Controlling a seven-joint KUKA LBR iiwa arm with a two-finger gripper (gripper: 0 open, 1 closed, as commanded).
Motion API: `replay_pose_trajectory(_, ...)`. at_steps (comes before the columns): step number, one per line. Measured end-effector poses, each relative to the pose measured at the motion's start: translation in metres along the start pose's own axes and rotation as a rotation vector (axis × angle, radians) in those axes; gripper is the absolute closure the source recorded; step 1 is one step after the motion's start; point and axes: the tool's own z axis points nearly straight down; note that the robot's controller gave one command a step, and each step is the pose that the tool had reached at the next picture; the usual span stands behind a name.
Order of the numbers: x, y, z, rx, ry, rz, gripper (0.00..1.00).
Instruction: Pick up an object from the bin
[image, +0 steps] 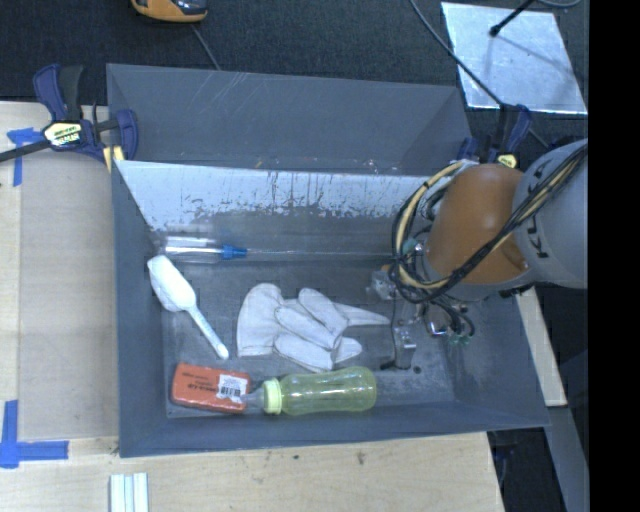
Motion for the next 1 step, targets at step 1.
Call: replay_pose_trajectory(1,-0.0131,0.0632,0.0083,-0.004,-0.005,0.0,0.0)
